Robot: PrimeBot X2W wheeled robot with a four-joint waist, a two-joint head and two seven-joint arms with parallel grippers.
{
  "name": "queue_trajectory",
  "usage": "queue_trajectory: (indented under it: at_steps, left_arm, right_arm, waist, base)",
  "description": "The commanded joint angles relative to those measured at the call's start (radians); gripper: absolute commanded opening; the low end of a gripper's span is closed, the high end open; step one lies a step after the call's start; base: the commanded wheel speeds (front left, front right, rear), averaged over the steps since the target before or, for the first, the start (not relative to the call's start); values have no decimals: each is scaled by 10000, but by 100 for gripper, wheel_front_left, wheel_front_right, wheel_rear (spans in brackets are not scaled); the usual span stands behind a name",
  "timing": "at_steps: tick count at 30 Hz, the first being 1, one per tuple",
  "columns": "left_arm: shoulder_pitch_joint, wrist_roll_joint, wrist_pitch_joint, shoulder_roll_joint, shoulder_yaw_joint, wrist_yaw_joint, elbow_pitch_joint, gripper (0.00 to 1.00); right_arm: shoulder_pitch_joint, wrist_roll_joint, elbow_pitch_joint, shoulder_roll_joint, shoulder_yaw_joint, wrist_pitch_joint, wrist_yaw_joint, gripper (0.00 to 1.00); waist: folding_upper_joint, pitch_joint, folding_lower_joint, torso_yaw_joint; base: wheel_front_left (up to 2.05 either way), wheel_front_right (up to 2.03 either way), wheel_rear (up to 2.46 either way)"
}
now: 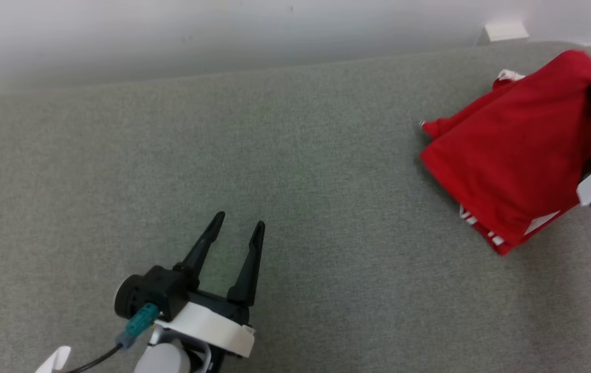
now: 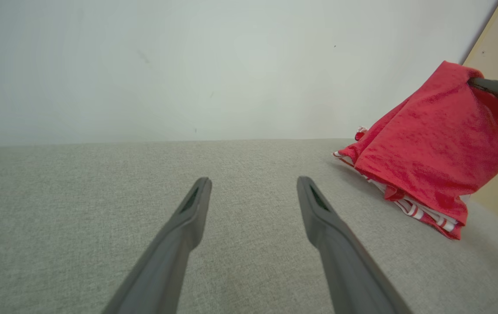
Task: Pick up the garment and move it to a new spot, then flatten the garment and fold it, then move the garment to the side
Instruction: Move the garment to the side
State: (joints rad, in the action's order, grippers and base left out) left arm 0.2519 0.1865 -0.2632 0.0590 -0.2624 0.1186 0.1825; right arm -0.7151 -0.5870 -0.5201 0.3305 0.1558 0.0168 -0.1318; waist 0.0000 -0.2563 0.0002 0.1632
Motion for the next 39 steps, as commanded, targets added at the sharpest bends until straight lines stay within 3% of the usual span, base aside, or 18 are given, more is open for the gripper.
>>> queue_trajectory:
  at_steps: [1, 6, 10, 21, 22, 24, 32, 39]
  left_arm:
    - [193, -114, -10, 93, 67, 41, -37, 100]
    - [437, -196, -10, 165, 179, 87, -78, 100]
    - [655, -250, -10, 243, 203, 107, -117, 100]
    - [1010, -259, 2, 336, 184, 124, -76, 100]
    - [1011, -239, 4, 324, 195, 126, -58, 100]
    - [978, -174, 2, 298, 209, 107, -20, 100]
    - [679, -3, -2, 138, 498, 110, -13, 100]
    - [-253, 177, -2, 25, 1233, 62, 128, 100]
  right_arm:
    - [-325, -165, -90, 162, -103, -101, 28, 0]
    - [-1114, -477, -681, 894, -672, -198, 28, 0]
    - [-1690, -715, -1879, 1449, -1547, -410, 28, 0]
    - [-3038, -257, -5558, 1709, -2369, -927, 28, 0]
    - [-3158, -114, -5918, 1750, -2409, -995, 28, 17]
    - [-3350, 58, -6506, 1676, -2439, -1054, 28, 100]
    - [-3197, 560, -6985, 1526, -1903, -1756, 28, 100]
    - [-2311, 700, -5821, 1263, -615, -2325, 28, 100]
  waist:
    - [0, -870, -2, -372]
    - [0, -1536, -2, -487]
    - [0, -2005, -2, -614]
    - [0, -2666, -2, -966]
    - [0, -2644, -2, -1004]
    - [0, -2533, -2, -1061]
    - [0, -1508, -2, -1074]
    - [0, 762, -2, -1028]
  base:
    - [0, 0, 0]
    - [0, 0, 0]
    - [0, 0, 0]
    - [0, 0, 0]
    - [0, 0, 0]
    - [0, 0, 0]
    - [0, 0, 0]
    - [0, 0, 0]
